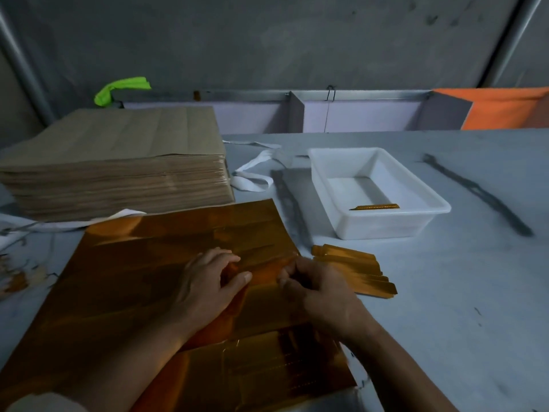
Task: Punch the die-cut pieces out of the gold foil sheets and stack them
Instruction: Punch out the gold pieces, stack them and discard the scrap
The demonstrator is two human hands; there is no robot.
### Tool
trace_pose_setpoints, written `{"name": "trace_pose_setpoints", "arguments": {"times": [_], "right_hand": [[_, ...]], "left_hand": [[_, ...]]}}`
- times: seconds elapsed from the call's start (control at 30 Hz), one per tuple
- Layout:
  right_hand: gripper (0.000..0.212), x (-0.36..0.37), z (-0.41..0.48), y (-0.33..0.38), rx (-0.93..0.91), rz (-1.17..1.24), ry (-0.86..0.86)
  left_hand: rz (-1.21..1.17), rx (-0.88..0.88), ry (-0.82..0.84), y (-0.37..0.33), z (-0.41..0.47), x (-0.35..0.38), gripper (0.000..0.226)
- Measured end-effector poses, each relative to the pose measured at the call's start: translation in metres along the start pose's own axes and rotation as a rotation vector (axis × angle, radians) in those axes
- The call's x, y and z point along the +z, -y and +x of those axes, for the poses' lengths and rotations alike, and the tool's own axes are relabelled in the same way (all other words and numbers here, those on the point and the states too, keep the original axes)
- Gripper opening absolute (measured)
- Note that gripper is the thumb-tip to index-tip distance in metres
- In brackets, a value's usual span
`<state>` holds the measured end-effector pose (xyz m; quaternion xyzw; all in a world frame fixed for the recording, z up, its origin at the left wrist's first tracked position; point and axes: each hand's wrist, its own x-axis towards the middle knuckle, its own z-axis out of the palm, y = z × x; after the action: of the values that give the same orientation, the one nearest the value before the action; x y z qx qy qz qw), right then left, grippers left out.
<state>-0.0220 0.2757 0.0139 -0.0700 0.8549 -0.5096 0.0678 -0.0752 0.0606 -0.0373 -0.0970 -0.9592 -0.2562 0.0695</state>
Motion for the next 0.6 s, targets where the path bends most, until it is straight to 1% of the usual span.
{"name": "trace_pose_setpoints", "arguments": {"times": [0.07,0.13,0.2,0.27,0.3,0.37,0.47,0.53,0.6], "right_hand": [[0.013,-0.003,0.006,0.011,0.004,0.009,-0.079],[0.014,-0.002,0.014,0.022,0.112,0.143,-0.106],[0.021,0.005,0.023,0.032,0.327,0.325,-0.035],[0.037,0.015,0.033,0.038,0.529,0.487,0.069],[0.043,0.021,0.038,0.039,0.597,0.552,0.1],[0.05,0.033,0.047,0.036,0.675,0.626,0.105],[0.046,0.046,0.059,0.032,0.706,0.673,0.041],[0.035,0.052,0.066,0.03,0.701,0.637,-0.026],[0.021,0.056,0.07,0.028,0.706,0.592,-0.073]], "left_hand": [[-0.001,0.044,-0.048,-0.001,-0.002,0.0,0.037],[-0.008,0.068,-0.079,-0.002,-0.003,0.0,0.032],[-0.011,0.088,-0.098,-0.001,-0.003,-0.001,0.032],[-0.024,0.105,-0.119,-0.002,-0.004,-0.001,0.031],[-0.036,0.109,-0.133,-0.003,-0.004,-0.002,0.029],[-0.047,0.126,-0.161,-0.005,-0.005,-0.004,0.023],[-0.082,0.135,-0.148,-0.007,-0.006,-0.006,0.021],[-0.125,0.111,-0.141,-0.008,-0.006,-0.006,0.027],[-0.16,0.031,-0.183,-0.008,-0.005,-0.007,0.036]]}}
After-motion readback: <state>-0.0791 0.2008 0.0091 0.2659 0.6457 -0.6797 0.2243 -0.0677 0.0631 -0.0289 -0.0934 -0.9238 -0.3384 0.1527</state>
